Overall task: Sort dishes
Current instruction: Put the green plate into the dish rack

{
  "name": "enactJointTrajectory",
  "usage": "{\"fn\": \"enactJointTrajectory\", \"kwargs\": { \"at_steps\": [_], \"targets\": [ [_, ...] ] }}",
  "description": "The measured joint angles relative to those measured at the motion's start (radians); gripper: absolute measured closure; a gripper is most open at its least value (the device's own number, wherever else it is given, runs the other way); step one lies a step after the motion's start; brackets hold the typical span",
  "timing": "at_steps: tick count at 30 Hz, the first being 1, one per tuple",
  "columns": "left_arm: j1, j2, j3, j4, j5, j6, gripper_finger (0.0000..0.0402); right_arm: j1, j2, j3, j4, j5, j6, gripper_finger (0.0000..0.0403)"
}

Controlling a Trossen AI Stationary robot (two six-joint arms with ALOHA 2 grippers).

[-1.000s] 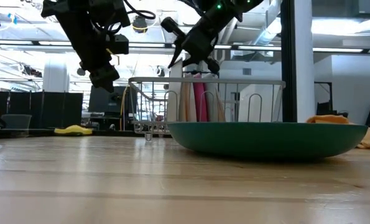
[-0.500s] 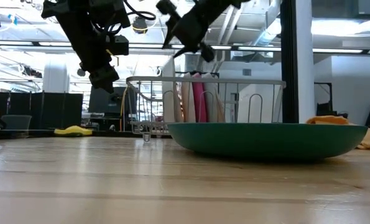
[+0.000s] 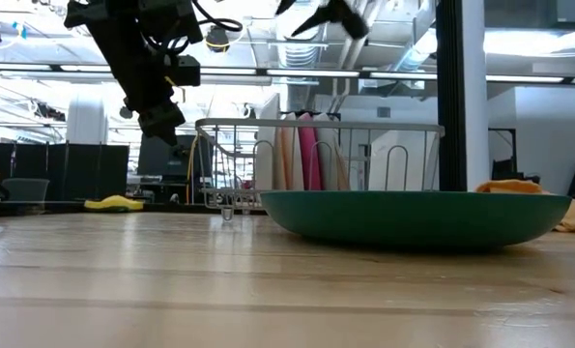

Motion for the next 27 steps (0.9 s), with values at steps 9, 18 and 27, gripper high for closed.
{"fn": "enactJointTrajectory", "kwargs": {
  "at_steps": [9, 18, 27],
  "targets": [
    [-0.007, 0.000, 0.000, 0.001, -0.001, -0.003, 0.0299, 0.162, -0.155, 0.000, -0.315, 0.165, 0.839, 0.0220],
    [-0.061, 0.000, 0.054, 0.000, -0.001, -0.006, 0.0299, 0.328, -0.234, -0.004, -0.853, 0.101, 1.971, 0.0231],
    [-0.182, 0.000, 0.156, 0.183, 0.031, 0.064, 0.0299, 0.546, -0.233, -0.212, -0.969, 0.010, 2.471, 0.0235]
  ]
}}
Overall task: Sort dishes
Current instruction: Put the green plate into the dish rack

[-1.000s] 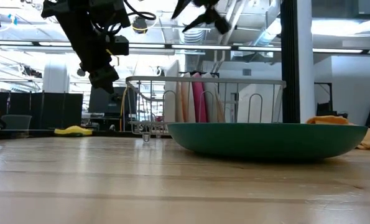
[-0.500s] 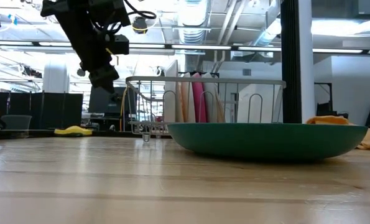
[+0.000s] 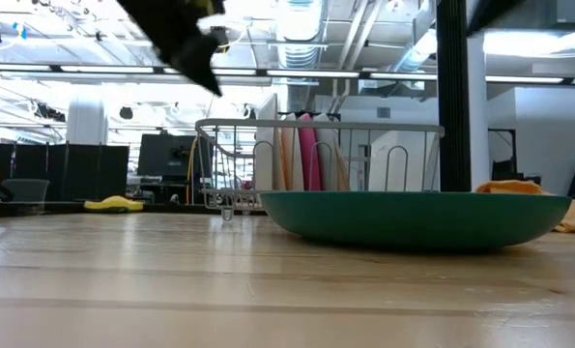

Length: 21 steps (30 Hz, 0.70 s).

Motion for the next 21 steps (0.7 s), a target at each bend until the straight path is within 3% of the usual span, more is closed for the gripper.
{"fn": "enactJointTrajectory", "kwargs": {
  "at_steps": [5, 10, 21],
  "targets": [
    [-0.058, 0.000, 0.004, 0.226, 0.136, 0.105, 0.0299, 0.103, 0.000, -0.121, 0.006, -0.051, 0.242, 0.0235],
    [-0.109, 0.000, 0.004, 0.316, 0.277, 0.100, 0.0299, 0.179, 0.000, -0.189, 0.043, -0.051, 0.507, 0.0235],
    [-0.262, 0.012, 0.001, 0.313, 0.309, 0.059, 0.0299, 0.237, 0.025, -0.209, 0.174, -0.023, 0.602, 0.0235]
  ]
}}
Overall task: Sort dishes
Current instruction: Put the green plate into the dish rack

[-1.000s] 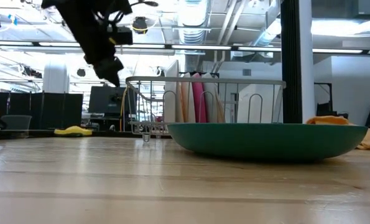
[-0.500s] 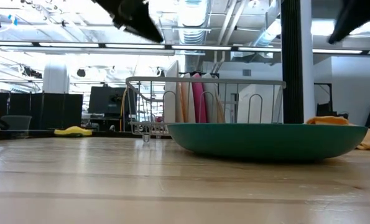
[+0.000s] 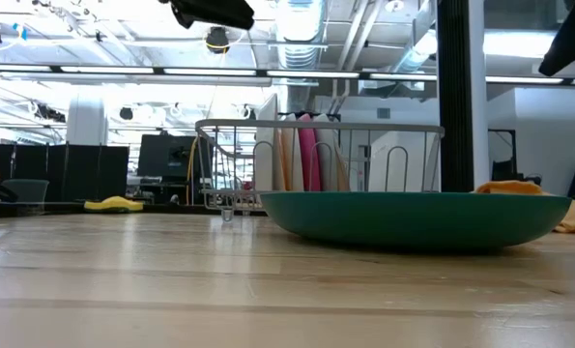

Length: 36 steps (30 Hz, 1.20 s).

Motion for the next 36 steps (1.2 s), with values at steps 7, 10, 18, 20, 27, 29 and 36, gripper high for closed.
{"fn": "enactJointTrajectory", "kwargs": {
  "at_steps": [7, 10, 18, 20, 27, 29, 36],
  "targets": [
    [-0.079, 0.000, 0.000, -0.003, 0.025, -0.068, 0.0299, -0.002, 0.052, 0.000, 0.050, 0.000, 0.000, 0.0235],
    [-0.108, 0.000, 0.000, -0.006, 0.035, -0.094, 0.0299, -0.006, 0.067, 0.000, 0.053, 0.000, -0.003, 0.0235],
    [-0.178, 0.034, -0.003, 0.000, 0.048, -0.143, 0.0299, -0.009, 0.088, 0.000, 0.047, 0.008, -0.037, 0.0235],
    [-0.186, 0.068, -0.003, 0.018, 0.053, -0.148, 0.0299, -0.009, 0.096, 0.001, 0.047, 0.010, -0.038, 0.0235],
    [-0.220, 0.209, -0.003, 0.096, 0.123, -0.207, 0.0299, -0.007, 0.123, 0.000, 0.051, 0.008, -0.037, 0.0235],
    [-0.236, 0.243, -0.003, 0.121, 0.142, -0.234, 0.0299, -0.001, 0.123, 0.000, 0.052, 0.006, -0.030, 0.0235],
    [-0.295, 0.312, -0.003, 0.179, 0.145, -0.332, 0.0299, 0.019, 0.123, 0.000, 0.055, 0.003, 0.061, 0.0235]
  ]
}}
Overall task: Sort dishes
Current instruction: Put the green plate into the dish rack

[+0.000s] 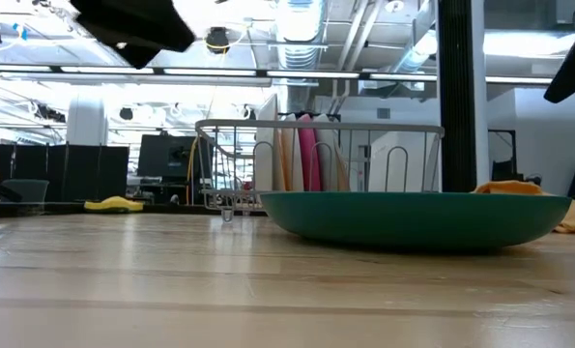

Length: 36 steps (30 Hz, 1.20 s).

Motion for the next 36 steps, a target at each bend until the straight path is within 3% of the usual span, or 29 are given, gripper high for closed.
{"fn": "enactJointTrajectory", "kwargs": {
  "at_steps": [8, 14, 19, 25, 30, 36],
  "targets": [
    [-0.053, 0.042, 0.003, 0.008, -0.028, -0.281, 0.0299, 0.016, 0.003, 0.000, 0.014, 0.000, 0.205, 0.0235],
    [-0.060, 0.103, 0.002, -0.020, -0.035, -0.338, 0.0299, -0.001, 0.027, -0.002, 0.018, -0.002, 0.225, 0.0235],
    [-0.017, 0.112, 0.001, -0.057, -0.127, -0.398, 0.0299, -0.050, 0.086, -0.004, -0.028, -0.004, 0.281, 0.0235],
    [0.037, 0.112, 0.002, -0.076, -0.277, -0.600, 0.0299, -0.143, 0.187, -0.004, -0.033, -0.029, 0.274, 0.0235],
    [0.063, 0.112, 0.002, -0.087, -0.277, -0.636, 0.0299, -0.225, 0.215, -0.004, -0.050, -0.063, 0.219, 0.0227],
    [0.072, 0.112, 0.002, -0.113, -0.276, -0.632, 0.0298, -0.286, 0.215, -0.004, -0.080, -0.081, 0.192, 0.0186]
  ]
}}
